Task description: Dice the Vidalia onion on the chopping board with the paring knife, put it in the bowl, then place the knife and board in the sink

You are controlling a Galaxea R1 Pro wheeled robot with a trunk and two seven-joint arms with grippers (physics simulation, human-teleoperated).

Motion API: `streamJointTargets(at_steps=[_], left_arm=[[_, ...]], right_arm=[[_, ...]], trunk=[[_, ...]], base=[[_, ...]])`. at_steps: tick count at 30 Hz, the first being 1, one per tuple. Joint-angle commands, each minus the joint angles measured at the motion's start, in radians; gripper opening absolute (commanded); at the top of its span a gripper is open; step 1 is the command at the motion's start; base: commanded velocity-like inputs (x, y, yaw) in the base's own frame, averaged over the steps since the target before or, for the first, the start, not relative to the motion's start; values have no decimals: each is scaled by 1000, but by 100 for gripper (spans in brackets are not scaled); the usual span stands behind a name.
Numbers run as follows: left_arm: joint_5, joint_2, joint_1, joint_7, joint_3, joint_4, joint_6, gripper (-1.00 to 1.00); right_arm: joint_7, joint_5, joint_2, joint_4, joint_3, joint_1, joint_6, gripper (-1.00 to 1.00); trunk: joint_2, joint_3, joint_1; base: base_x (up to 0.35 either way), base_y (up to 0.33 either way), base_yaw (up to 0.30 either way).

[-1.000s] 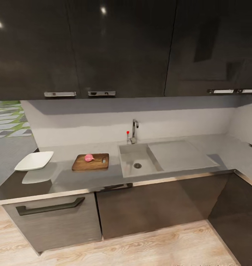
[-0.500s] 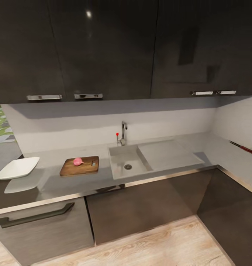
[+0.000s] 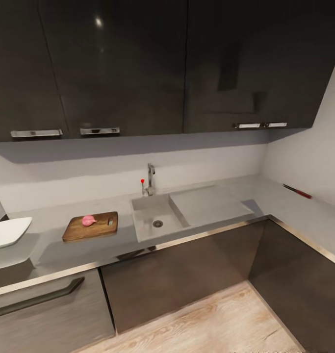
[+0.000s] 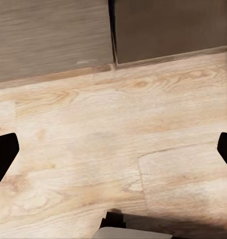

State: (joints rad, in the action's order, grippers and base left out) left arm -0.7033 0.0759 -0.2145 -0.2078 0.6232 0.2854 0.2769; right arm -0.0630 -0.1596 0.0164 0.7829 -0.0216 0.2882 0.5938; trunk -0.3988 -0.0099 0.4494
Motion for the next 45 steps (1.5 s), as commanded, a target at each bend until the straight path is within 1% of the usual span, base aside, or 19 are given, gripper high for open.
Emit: streamJointTargets(at_steps=[1,25,45], left_arm=[[-5,1,0,-7,9,1,2,100],[-5,1,0,-7,9,1,2,100],[-5,1,0,-7,9,1,2,100]], right_arm=[[-3,-4,1,1,-2,0,1,100],[-2,-4,1,1,-2,0,1,100],[-2,-4,1,1,-3,0,1,100]], trunk=[[-1,0,1],[-1,28,1],[-1,50,1]], base=[[0,0,-197],[0,0,-186],[0,0,-161]])
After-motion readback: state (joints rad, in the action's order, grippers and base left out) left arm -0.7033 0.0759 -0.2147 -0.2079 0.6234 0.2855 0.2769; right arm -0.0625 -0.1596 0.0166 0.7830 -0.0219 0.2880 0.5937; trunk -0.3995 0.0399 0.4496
